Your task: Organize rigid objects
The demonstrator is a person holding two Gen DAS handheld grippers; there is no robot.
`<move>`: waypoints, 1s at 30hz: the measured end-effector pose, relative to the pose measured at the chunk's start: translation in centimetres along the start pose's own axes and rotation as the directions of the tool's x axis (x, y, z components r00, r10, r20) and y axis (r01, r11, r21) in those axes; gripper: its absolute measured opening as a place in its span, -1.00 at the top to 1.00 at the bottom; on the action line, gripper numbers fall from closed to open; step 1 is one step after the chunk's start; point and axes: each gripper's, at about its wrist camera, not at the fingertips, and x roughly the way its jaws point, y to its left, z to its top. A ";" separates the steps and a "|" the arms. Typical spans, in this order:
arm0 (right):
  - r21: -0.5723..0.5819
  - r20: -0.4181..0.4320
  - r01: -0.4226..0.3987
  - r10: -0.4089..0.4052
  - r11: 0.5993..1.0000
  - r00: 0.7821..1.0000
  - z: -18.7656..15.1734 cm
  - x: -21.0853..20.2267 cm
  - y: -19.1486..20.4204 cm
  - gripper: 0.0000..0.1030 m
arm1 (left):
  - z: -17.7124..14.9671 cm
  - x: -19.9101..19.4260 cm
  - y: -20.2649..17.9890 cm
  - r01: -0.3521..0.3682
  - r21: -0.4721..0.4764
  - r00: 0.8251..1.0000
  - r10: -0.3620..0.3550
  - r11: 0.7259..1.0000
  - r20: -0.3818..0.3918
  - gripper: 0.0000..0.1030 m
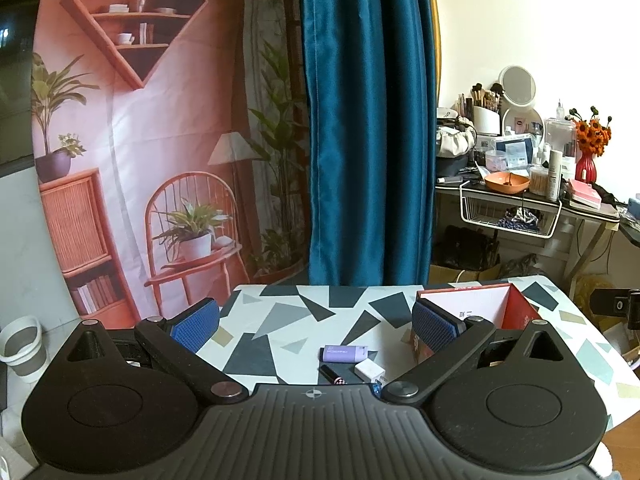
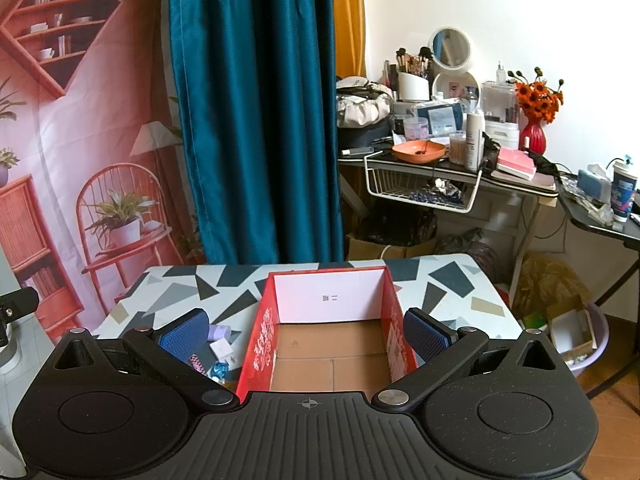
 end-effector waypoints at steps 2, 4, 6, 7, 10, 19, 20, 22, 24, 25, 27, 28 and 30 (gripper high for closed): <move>0.000 0.000 0.000 0.000 1.000 1.000 0.0 0.0 0.0 -0.99 | 0.0 0.0 0.0 0.000 0.001 1.000 0.000 1.000 0.000 -1.00; 0.000 -0.001 0.000 0.000 1.000 1.000 0.1 0.0 0.1 -0.99 | 0.0 0.0 0.0 -0.002 0.001 1.000 0.002 1.000 -0.001 -1.00; 0.000 -0.001 0.000 0.000 1.000 1.000 0.0 0.0 0.0 -0.99 | 0.0 0.0 0.0 -0.002 0.001 1.000 0.002 1.000 -0.001 -1.00; 0.000 -0.001 0.001 -0.001 1.000 1.000 0.1 0.0 0.1 -0.99 | 0.0 0.0 0.0 -0.004 0.001 1.000 0.004 1.000 -0.001 -1.00; 0.001 -0.002 0.000 0.000 1.000 1.000 0.1 -0.1 0.1 -0.99 | 0.0 0.0 0.0 -0.005 0.000 1.000 0.005 1.000 0.001 -1.00; 0.002 -0.002 0.000 0.000 1.000 1.000 -0.1 0.2 -0.2 -0.99 | -0.1 0.0 0.0 -0.007 -0.001 1.000 0.007 1.000 0.006 -1.00; 0.002 -0.002 0.001 -0.001 1.000 1.000 0.1 0.1 -0.1 -0.99 | -0.1 0.0 0.0 -0.005 -0.003 1.000 0.005 1.000 0.006 -1.00; 0.003 0.000 0.001 -0.001 1.000 1.000 0.1 0.0 0.0 -0.99 | -0.1 -0.1 0.0 -0.006 -0.010 1.000 0.006 1.000 0.012 -1.00; 0.007 0.003 -0.003 0.003 1.000 1.000 -0.2 0.1 0.0 -0.99 | -0.1 -0.1 0.3 0.006 -0.032 1.000 -0.005 0.999 0.025 -1.00; 0.008 0.003 -0.005 0.005 1.000 1.000 -0.4 0.3 -0.1 -0.99 | -0.1 -0.1 0.4 0.013 -0.045 1.000 -0.012 0.999 0.027 -1.00; 0.010 0.000 -0.006 0.006 1.000 1.000 -1.0 0.6 0.0 -0.99 | -0.1 -0.1 0.6 0.024 -0.067 0.999 -0.022 0.997 0.033 -1.00; 0.011 -0.001 -0.006 0.006 1.000 1.000 -1.0 0.6 0.0 -0.99 | -0.1 0.0 0.6 0.028 -0.072 0.999 -0.025 0.997 0.035 -1.00; 0.011 -0.001 -0.007 0.007 1.000 1.000 -1.2 0.7 0.0 -0.99 | -0.2 0.0 0.5 0.030 -0.070 0.999 -0.027 0.997 0.041 -1.00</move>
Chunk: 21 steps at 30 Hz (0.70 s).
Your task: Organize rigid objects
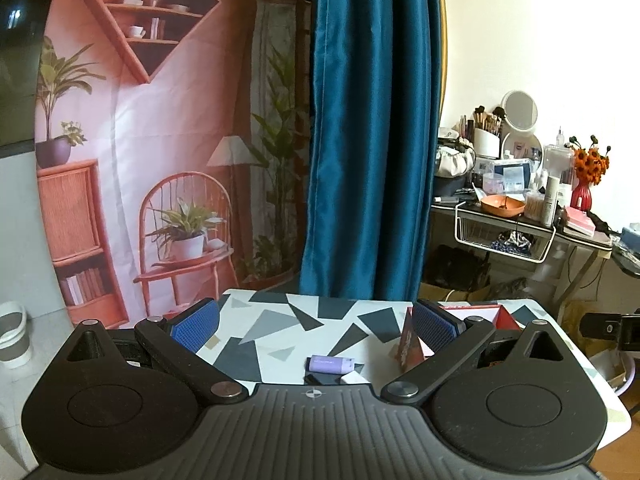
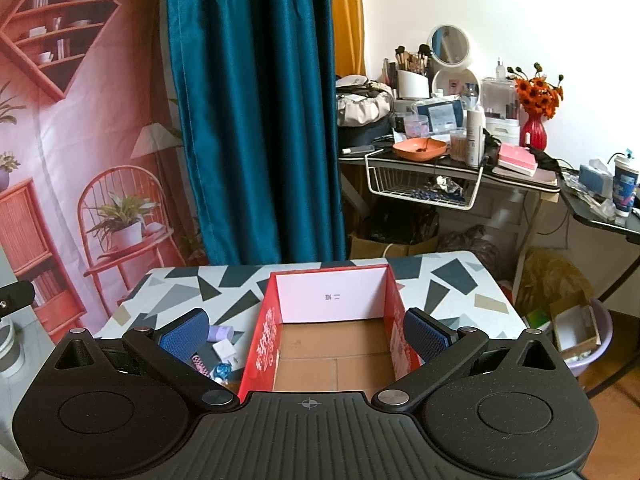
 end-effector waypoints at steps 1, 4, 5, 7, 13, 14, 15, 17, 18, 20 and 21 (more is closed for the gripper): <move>0.000 -0.001 0.000 0.000 1.000 1.000 0.0 0.1 0.0 -0.99 | -0.1 -0.1 -0.1 0.000 0.004 1.000 0.000 1.000 0.003 -1.00; 0.000 0.000 0.001 -0.001 1.000 1.000 0.2 0.0 0.0 -0.99 | -0.2 0.0 -0.3 0.005 0.011 1.000 -0.005 1.000 0.004 -1.00; -0.001 -0.001 0.001 -0.001 1.000 1.000 0.1 0.0 0.0 -0.99 | -0.1 0.1 -0.3 0.003 0.012 1.000 -0.004 1.000 0.005 -1.00; 0.000 -0.002 0.001 -0.001 1.000 1.000 -0.1 0.1 0.0 -0.99 | -0.2 0.2 -0.3 0.003 0.012 1.000 -0.003 1.000 0.004 -1.00; 0.009 -0.015 0.001 -0.001 1.000 1.000 -0.6 0.9 -0.3 -0.99 | -0.7 1.0 -0.1 0.014 0.005 1.000 -0.014 1.000 -0.010 -1.00; 0.010 -0.018 0.001 0.000 1.000 1.000 -0.8 1.2 -0.4 -0.99 | -0.9 1.3 -0.1 0.012 -0.002 1.000 -0.012 1.000 -0.013 -1.00; 0.012 -0.021 -0.002 0.003 1.000 1.000 -1.2 1.7 -0.6 -0.99 | -1.1 1.6 0.0 0.010 -0.010 1.000 -0.010 1.000 -0.019 -1.00; 0.015 -0.032 -0.005 0.006 1.000 0.999 -1.5 2.6 -0.9 -0.99 | -1.5 2.6 0.2 0.011 -0.028 0.999 -0.012 1.000 -0.030 -1.00; 0.016 -0.039 -0.009 0.009 1.000 0.999 -1.7 3.3 -1.1 -0.99 | -1.8 3.0 0.4 0.017 -0.045 0.999 -0.019 0.999 -0.028 -1.00; 0.016 -0.047 -0.018 0.018 1.000 0.999 -1.6 4.6 -1.6 -0.99 | -2.3 4.1 1.0 0.051 -0.099 0.999 -0.052 0.994 -0.004 -1.00; 0.014 -0.049 -0.017 0.018 1.000 0.999 -1.7 5.2 -1.7 -0.99 | -2.6 4.8 1.5 0.066 -0.137 0.998 -0.065 0.988 0.016 -1.00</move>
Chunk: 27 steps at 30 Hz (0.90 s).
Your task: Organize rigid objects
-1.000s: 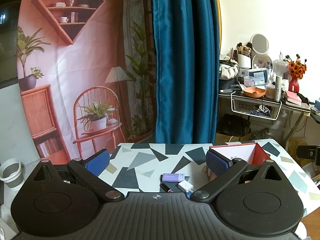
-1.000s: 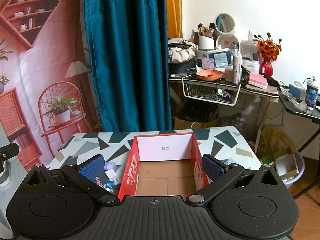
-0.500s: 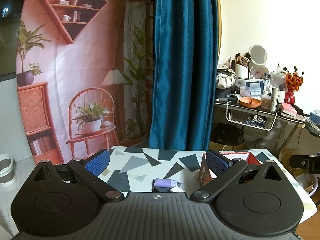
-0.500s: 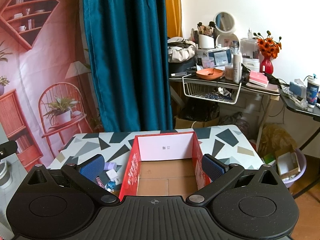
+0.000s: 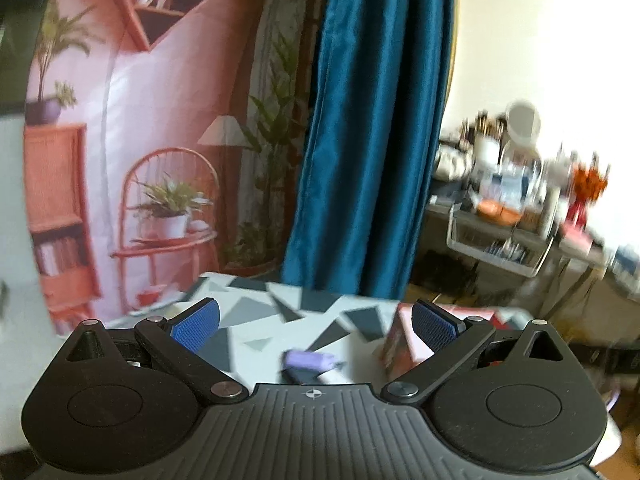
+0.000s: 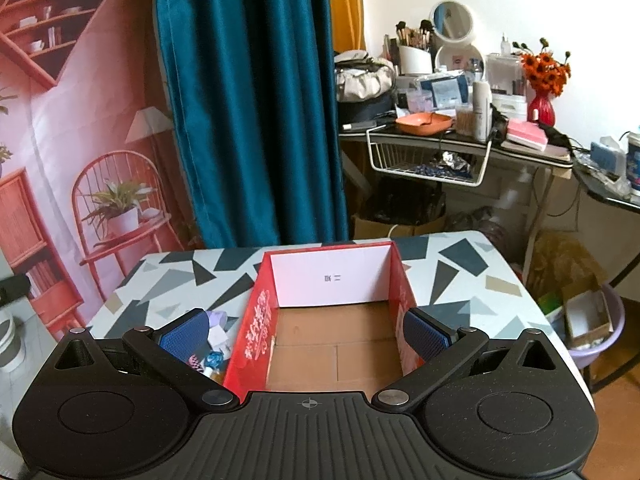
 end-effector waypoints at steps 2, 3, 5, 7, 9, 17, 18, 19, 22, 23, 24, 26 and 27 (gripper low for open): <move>-0.009 -0.002 0.005 -0.005 1.000 1.000 0.0 1.3 -0.4 -0.99 | -0.4 1.2 0.5 -0.008 -0.040 1.000 0.008 0.999 0.010 -1.00; -0.020 0.003 0.012 -0.011 1.000 1.000 -0.2 2.2 -0.6 -0.99 | -0.5 2.2 0.8 -0.024 -0.040 1.000 0.024 0.999 -0.002 -1.00; -0.048 0.021 0.031 -0.030 0.998 0.999 -0.4 3.4 -0.9 -0.99 | -0.8 4.0 0.8 -0.068 -0.010 0.997 0.067 0.998 -0.043 -1.00; -0.077 0.047 0.043 -0.039 0.996 0.998 -0.8 4.7 -1.3 -0.99 | -1.3 5.8 0.7 -0.109 0.044 0.991 0.112 0.993 -0.074 -1.00; -0.099 0.061 0.030 -0.024 0.995 0.998 -1.1 6.1 -1.8 -0.99 | -2.1 7.6 0.8 -0.157 0.122 0.983 0.167 0.980 -0.080 -1.00; -0.086 0.017 0.074 -0.072 0.994 0.997 -3.1 11.4 -4.2 -0.99 | -4.3 13.0 3.0 -0.203 0.148 0.959 0.227 0.968 -0.167 -1.00; -0.080 0.019 0.078 -0.076 0.994 0.997 -3.3 11.7 -4.6 -0.99 | -4.5 13.6 3.2 -0.206 0.146 0.956 0.231 0.968 -0.182 -1.00; -0.079 0.020 0.084 -0.083 0.993 0.996 -3.3 12.1 -5.0 -0.99 | -5.0 13.6 3.3 -0.206 0.149 0.954 0.233 0.967 -0.189 -1.00; -0.092 0.025 0.117 -0.115 0.989 0.993 -3.7 13.0 -6.0 -0.98 | -6.2 14.1 3.2 -0.210 0.175 0.948 0.244 0.962 -0.202 -1.00; -0.098 0.028 0.124 -0.122 0.987 0.992 -3.8 13.3 -6.3 -0.96 | -6.5 14.4 3.2 -0.210 0.182 0.947 0.246 0.961 -0.205 -1.00; -0.106 0.029 0.126 -0.123 0.986 0.992 -4.0 13.5 -6.6 -0.84 | -6.7 14.6 3.4 -0.207 0.183 0.947 0.244 0.961 -0.209 -1.00; -0.127 0.011 0.129 -0.129 0.983 0.992 -4.4 14.3 -6.9 -0.54 | -6.9 15.0 3.6 -0.189 0.163 0.948 0.223 0.968 -0.227 -1.00; -0.137 -0.002 0.130 -0.132 0.982 0.991 -4.7 14.7 -7.1 -0.36 | -7.0 15.2 3.8 -0.177 0.148 0.949 0.208 0.973 -0.238 -1.00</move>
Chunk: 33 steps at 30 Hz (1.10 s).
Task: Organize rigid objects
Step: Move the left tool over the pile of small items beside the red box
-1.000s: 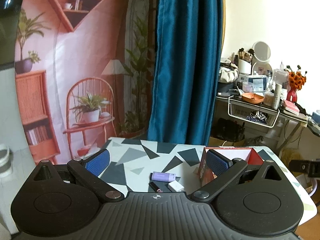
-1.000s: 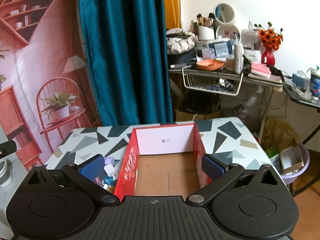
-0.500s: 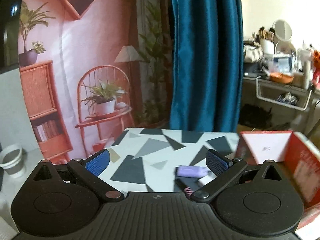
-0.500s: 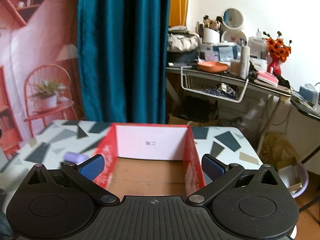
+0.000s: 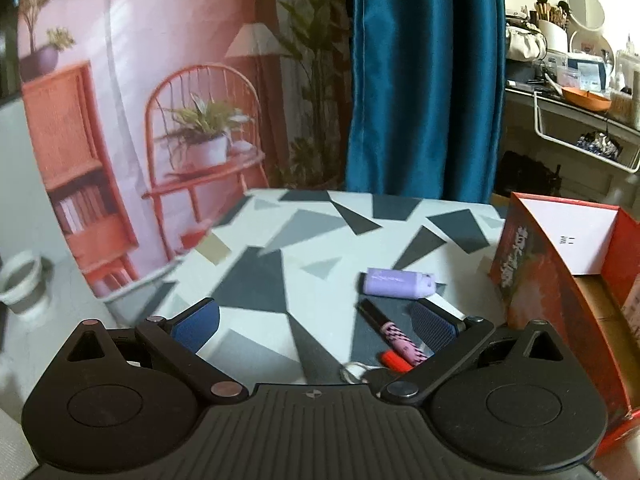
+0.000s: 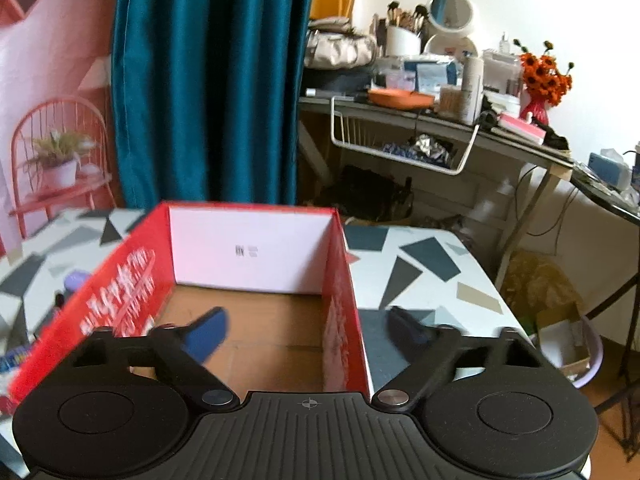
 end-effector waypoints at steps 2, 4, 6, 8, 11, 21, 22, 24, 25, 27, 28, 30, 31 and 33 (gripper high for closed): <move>-0.003 -0.030 0.007 -0.007 1.000 1.000 -0.5 0.9 -0.2 -0.14 | -0.2 0.2 0.2 0.016 -0.018 1.000 -0.016 1.000 -0.007 -1.00; 0.022 -0.058 0.013 -0.012 1.000 0.998 -1.0 1.7 -0.7 0.14 | -0.4 0.3 0.2 0.014 -0.023 1.000 -0.014 1.000 -0.009 -1.00; 0.043 -0.072 0.018 -0.015 0.999 0.997 -1.3 2.2 -1.3 0.27 | -0.6 0.5 0.2 0.022 -0.026 1.000 -0.023 0.999 -0.011 -1.00; 0.055 -0.083 0.018 -0.013 0.998 0.996 -1.4 2.7 -1.8 0.37 | -0.8 0.7 0.2 0.032 -0.034 0.999 -0.033 0.999 -0.019 -0.99; 0.061 -0.106 0.017 -0.010 0.998 0.994 -1.5 3.5 -2.3 0.53 | -1.1 1.3 0.0 0.045 -0.037 0.998 -0.047 0.998 -0.038 -0.96; 0.118 -0.165 0.015 0.005 0.993 0.986 -2.2 5.2 -3.8 0.80 | -1.8 3.4 1.0 0.060 -0.095 0.986 -0.074 0.994 -0.152 -0.76; 0.124 -0.165 0.011 0.010 0.992 0.986 -2.2 5.3 -3.9 0.80 | -1.9 3.6 1.2 0.059 -0.105 0.984 -0.076 0.993 -0.162 -0.70; 0.134 -0.165 0.008 0.015 0.991 0.986 -2.3 5.3 -4.0 0.80 | -2.1 4.0 1.5 0.059 -0.122 0.979 -0.081 0.991 -0.185 -0.66; 0.136 -0.164 0.008 0.015 0.991 0.986 -2.4 5.3 -4.0 0.80 | -2.1 4.1 1.4 0.061 -0.126 0.978 -0.084 0.990 -0.193 -0.66; 0.135 -0.161 0.009 0.013 0.991 0.987 -2.4 5.3 -3.9 0.80 | -2.3 4.3 1.1 0.078 -0.129 0.973 -0.104 0.989 -0.207 -0.66; 0.135 -0.161 0.008 0.014 0.991 0.987 -2.4 5.3 -3.9 0.80 | -2.4 4.3 0.8 0.095 -0.127 0.969 -0.121 0.987 -0.215 -0.66; 0.135 -0.161 0.006 0.016 0.991 0.987 -2.4 5.4 -3.9 0.80 | -2.8 4.6 0.3 0.132 -0.121 0.960 -0.157 0.984 -0.234 -0.68; 0.137 -0.162 0.005 0.018 0.991 0.987 -2.5 5.4 -3.9 0.80 | -2.9 4.7 0.0 0.143 -0.115 0.955 -0.167 0.983 -0.245 -0.68; 0.144 -0.161 0.002 0.021 0.990 0.987 -2.5 5.4 -4.0 0.81 | -3.3 4.8 -0.5 0.154 -0.107 0.948 -0.177 0.982 -0.264 -0.68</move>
